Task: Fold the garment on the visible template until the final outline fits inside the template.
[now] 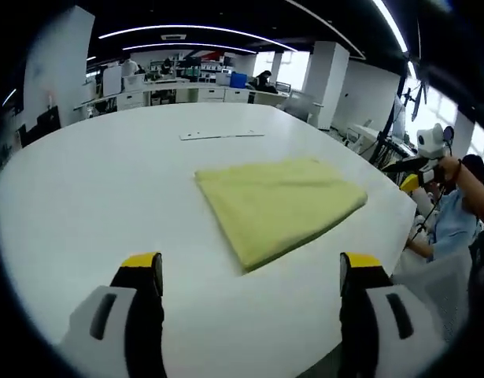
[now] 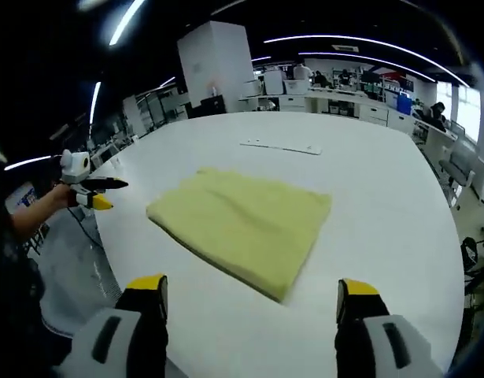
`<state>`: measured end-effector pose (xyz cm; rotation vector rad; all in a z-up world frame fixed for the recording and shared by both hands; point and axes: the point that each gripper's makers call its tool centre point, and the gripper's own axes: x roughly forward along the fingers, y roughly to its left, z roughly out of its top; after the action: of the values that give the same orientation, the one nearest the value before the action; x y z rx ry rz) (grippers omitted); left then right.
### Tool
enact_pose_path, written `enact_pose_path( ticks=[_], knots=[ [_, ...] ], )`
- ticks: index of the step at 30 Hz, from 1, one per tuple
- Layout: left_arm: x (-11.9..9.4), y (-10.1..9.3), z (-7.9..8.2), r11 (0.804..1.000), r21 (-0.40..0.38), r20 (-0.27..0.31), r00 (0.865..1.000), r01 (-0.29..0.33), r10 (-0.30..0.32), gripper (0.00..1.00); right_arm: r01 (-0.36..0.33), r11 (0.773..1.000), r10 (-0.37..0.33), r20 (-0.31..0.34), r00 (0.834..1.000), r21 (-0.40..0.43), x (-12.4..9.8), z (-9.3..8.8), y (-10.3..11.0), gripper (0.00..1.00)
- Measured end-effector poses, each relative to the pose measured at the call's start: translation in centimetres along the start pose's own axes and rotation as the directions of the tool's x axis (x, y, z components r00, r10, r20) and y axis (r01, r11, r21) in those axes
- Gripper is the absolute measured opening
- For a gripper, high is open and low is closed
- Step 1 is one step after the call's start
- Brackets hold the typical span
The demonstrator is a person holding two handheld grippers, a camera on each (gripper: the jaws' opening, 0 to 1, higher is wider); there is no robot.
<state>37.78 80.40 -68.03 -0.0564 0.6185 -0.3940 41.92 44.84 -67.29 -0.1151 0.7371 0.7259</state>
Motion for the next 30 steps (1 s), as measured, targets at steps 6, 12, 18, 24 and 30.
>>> enact_pose_path(
  ticks=[6, 12, 18, 24, 30],
  knots=[
    [-1.2, -0.6, -0.8, 1.000, 0.012, -0.022, 1.000, -0.019, 0.019, 0.93, 0.002, 1.000, -0.002, 0.007, 1.000, -0.005, -1.4, -0.4, 1.0, 0.95],
    [-2.3, -0.8, -1.0, 0.999, -0.003, -0.017, 0.999, -0.033, 0.033, 0.95, 0.018, 1.000, -0.018, -0.013, 1.000, -0.023, -2.1, -1.4, 1.7, 0.97],
    [-2.7, -1.3, -1.5, 0.999, -0.004, -0.027, 0.999, -0.038, 0.038, 0.97, 0.014, 1.000, -0.014, 0.001, 1.000, 0.009, -2.2, -1.8, 2.3, 0.98],
    [-2.8, -1.9, -2.0, 1.000, 0.000, -0.039, 0.999, -0.028, 0.028, 0.99, 0.015, 1.000, -0.014, -0.026, 1.000, 0.012, -2.2, -2.8, 2.9, 0.99],
    [-2.8, -2.1, -2.5, 0.999, -0.010, -0.046, 0.998, -0.030, 0.030, 0.99, 0.024, 0.999, -0.023, -0.034, 0.999, 0.021, -2.2, -3.5, 2.9, 0.98]
  ],
)
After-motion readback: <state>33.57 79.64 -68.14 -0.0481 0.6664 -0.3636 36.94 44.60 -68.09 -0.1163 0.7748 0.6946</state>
